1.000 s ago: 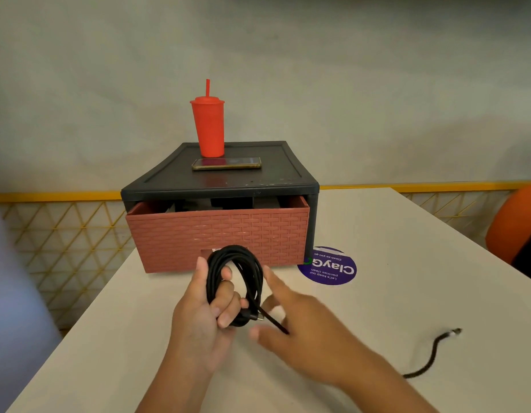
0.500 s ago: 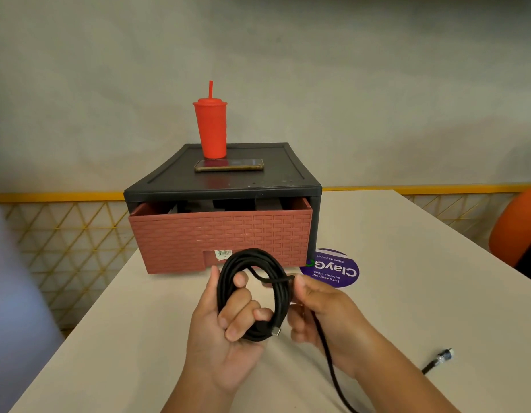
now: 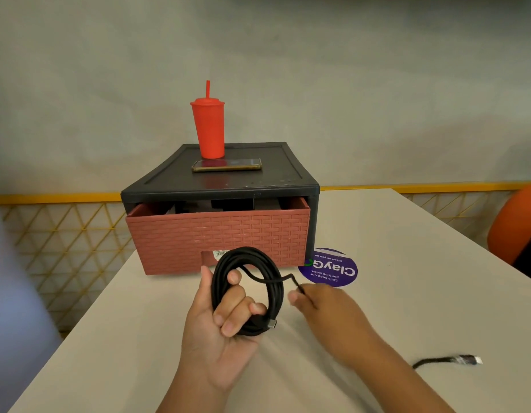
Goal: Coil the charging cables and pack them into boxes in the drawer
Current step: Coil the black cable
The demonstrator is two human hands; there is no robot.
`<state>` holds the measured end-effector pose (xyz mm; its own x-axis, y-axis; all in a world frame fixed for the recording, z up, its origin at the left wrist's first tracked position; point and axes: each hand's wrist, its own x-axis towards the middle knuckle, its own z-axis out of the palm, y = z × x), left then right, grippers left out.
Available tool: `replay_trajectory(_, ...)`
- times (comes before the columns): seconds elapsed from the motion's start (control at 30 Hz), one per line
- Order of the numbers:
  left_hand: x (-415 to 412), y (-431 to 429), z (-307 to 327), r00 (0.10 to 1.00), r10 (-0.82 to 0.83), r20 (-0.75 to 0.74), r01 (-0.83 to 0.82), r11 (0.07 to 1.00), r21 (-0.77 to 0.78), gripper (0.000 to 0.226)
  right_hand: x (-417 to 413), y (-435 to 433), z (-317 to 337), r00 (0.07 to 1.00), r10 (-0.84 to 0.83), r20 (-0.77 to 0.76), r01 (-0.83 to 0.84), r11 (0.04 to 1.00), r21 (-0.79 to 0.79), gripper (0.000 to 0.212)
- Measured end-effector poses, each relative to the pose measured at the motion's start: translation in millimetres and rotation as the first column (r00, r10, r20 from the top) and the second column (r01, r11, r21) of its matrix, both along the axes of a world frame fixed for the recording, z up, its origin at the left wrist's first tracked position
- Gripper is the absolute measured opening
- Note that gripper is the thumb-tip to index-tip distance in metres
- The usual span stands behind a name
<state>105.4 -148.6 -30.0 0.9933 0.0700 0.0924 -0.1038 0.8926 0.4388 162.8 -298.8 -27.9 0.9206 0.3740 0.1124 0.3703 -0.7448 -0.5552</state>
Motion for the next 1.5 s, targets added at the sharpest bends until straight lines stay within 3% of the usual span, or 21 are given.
replay_trajectory(0.07,5,10,-6,0.977,-0.138,0.161,0.147,0.988,-0.043,0.045,15,-18,0,0.997,-0.082,0.003,0.082,0.995,-0.064,0.031)
replay_trajectory(0.13,8,18,-11,0.899,-0.270,0.344,0.286,0.958,0.004,0.061,29,-38,0,0.986,-0.164,0.013,0.165,0.982,-0.096,0.030)
replay_trajectory(0.27,10,32,-20,0.871,-0.269,0.411,0.261,0.962,0.076,0.072,52,-74,-9,0.914,-0.393,0.100,0.405,0.897,-0.175,0.028)
replay_trajectory(0.4,10,43,-16,0.859,-0.294,0.419,0.305,0.951,0.043,0.071,59,-92,-15,0.824,-0.543,0.164,0.554,0.832,-0.034,0.032)
replay_trajectory(0.5,6,47,-12,0.863,-0.301,0.407,0.317,0.948,0.029,0.072,61,-91,-11,0.841,-0.541,-0.011,0.537,0.831,0.148,0.043)
replay_trajectory(0.53,5,46,-12,0.869,-0.296,0.395,0.307,0.951,0.037,0.072,60,-87,-8,0.849,-0.509,-0.143,0.527,0.796,0.297,0.044)
replay_trajectory(0.6,4,42,-14,0.883,-0.291,0.368,0.292,0.955,0.055,0.073,52,-71,1,0.857,-0.315,-0.408,0.514,0.583,0.629,0.052)
replay_trajectory(0.67,5,37,-16,0.884,-0.314,0.346,0.313,0.948,0.062,0.072,40,-53,8,0.832,-0.071,-0.550,0.533,0.373,0.759,0.067)
replay_trajectory(0.8,10,30,-20,0.859,-0.376,0.346,0.386,0.922,0.042,0.066,15,-15,13,0.706,0.342,-0.620,0.581,0.222,0.783,0.078)
replay_trajectory(0.9,11,22,-16,0.880,-0.336,0.335,0.362,0.932,-0.016,0.058,0,8,10,0.648,0.501,-0.574,0.617,0.097,0.781,0.078)
replay_trajectory(0.97,5,11,-7,0.970,-0.182,0.161,0.190,0.981,-0.039,0.046,-7,16,8,0.629,0.546,-0.553,0.641,0.039,0.767,0.074)
replay_trajectory(1.03,0,2,1,0.999,-0.042,0.015,0.043,0.999,-0.016,0.037,-10,20,5,0.609,0.570,-0.551,0.664,0.012,0.747,0.068)
replay_trajectory(1.13,-2,-3,6,0.999,-0.024,-0.042,0.023,1.000,-0.007,0.035,-10,22,2,0.573,0.599,-0.560,0.696,0.005,0.718,0.064)
replay_trajectory(1.23,-4,-5,3,0.994,-0.108,-0.003,0.108,0.994,0.006,0.036,-12,23,1,0.532,0.643,-0.550,0.689,0.048,0.723,0.056)
replay_trajectory(1.3,-4,-8,-4,0.968,-0.237,0.079,0.239,0.971,-0.020,0.039,-14,24,-1,0.491,0.676,-0.550,0.634,0.155,0.757,0.052)
replay_trajectory(1.37,-4,-14,-7,0.933,-0.329,0.147,0.337,0.941,-0.032,0.041,-19,23,1,0.451,0.707,-0.544,0.535,0.274,0.799,0.026)
replay_trajectory(1.4,-5,-17,-5,0.938,-0.323,0.130,0.328,0.945,-0.017,0.042,-21,22,2,0.456,0.703,-0.546,0.478,0.324,0.816,0.017)
replay_trajectory(1.5,-9,-23,5,0.981,-0.191,-0.045,0.192,0.981,0.023,0.043,-21,19,-2,0.420,0.703,-0.574,0.325,0.474,0.818,0.022)
